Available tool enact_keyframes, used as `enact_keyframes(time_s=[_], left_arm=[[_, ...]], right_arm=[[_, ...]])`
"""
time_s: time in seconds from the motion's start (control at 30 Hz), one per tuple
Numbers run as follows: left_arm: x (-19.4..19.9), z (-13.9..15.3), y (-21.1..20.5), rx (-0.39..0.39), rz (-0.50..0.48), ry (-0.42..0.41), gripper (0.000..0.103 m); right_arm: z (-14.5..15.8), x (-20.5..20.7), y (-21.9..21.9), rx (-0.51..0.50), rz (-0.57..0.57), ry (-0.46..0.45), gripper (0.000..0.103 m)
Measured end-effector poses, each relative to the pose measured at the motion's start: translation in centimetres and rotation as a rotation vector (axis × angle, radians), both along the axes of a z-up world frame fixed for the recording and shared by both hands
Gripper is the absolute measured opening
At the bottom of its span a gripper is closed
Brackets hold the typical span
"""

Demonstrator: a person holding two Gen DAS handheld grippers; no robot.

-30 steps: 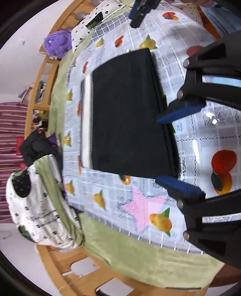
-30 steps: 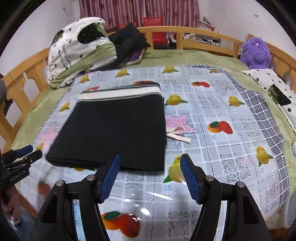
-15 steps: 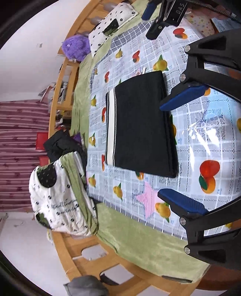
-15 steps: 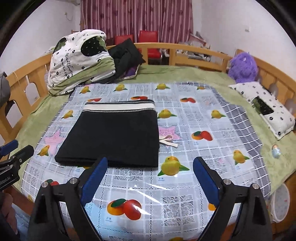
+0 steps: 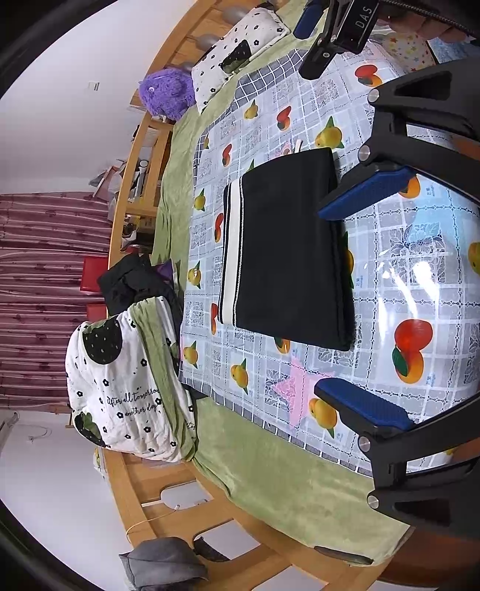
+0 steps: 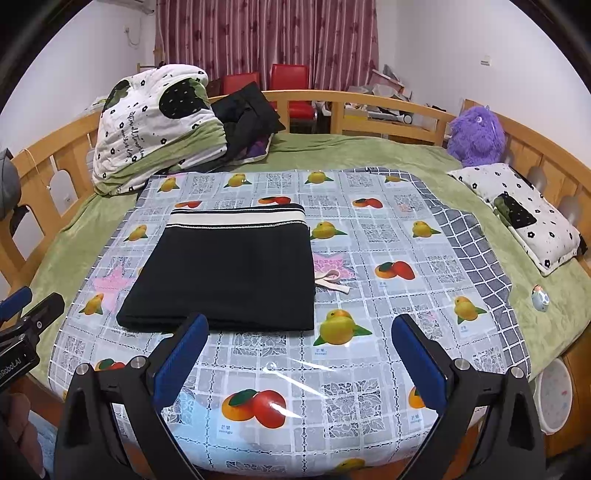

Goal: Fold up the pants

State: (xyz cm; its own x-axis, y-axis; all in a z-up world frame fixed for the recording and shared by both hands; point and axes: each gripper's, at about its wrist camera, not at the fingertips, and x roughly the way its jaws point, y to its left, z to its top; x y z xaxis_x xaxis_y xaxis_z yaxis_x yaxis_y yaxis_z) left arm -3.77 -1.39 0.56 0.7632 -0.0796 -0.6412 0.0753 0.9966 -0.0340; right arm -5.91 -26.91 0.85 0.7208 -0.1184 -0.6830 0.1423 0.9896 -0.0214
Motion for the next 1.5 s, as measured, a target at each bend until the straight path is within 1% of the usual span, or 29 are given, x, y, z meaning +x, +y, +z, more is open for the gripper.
enact_keyframes(time_s=[0.2,0.47,0.9,1.5], left_arm=[[-0.1,0.16,-0.22,-0.005,-0.003,0.004,0.087],[-0.22,0.26,-0.89,0.011,-0.007,0.004,0.088],[-0.13,0.13,-0.81,0.01,-0.004,0.006,0.088],[-0.21,0.12,-0.83,0.01,-0.006,0.008,0.088]], right_arm=[[0.19,-0.25,-0.07,0.0,-0.001,-0.008,0.098],[0.22,-0.33,-0.14,-0.006,0.005,-0.01,0.098],[0.12,-0.26,-0.39,-0.001,0.007,-0.018,0.098],[0.09,-0.27,-0.47,-0.018,-0.001,-0.018,0.098]])
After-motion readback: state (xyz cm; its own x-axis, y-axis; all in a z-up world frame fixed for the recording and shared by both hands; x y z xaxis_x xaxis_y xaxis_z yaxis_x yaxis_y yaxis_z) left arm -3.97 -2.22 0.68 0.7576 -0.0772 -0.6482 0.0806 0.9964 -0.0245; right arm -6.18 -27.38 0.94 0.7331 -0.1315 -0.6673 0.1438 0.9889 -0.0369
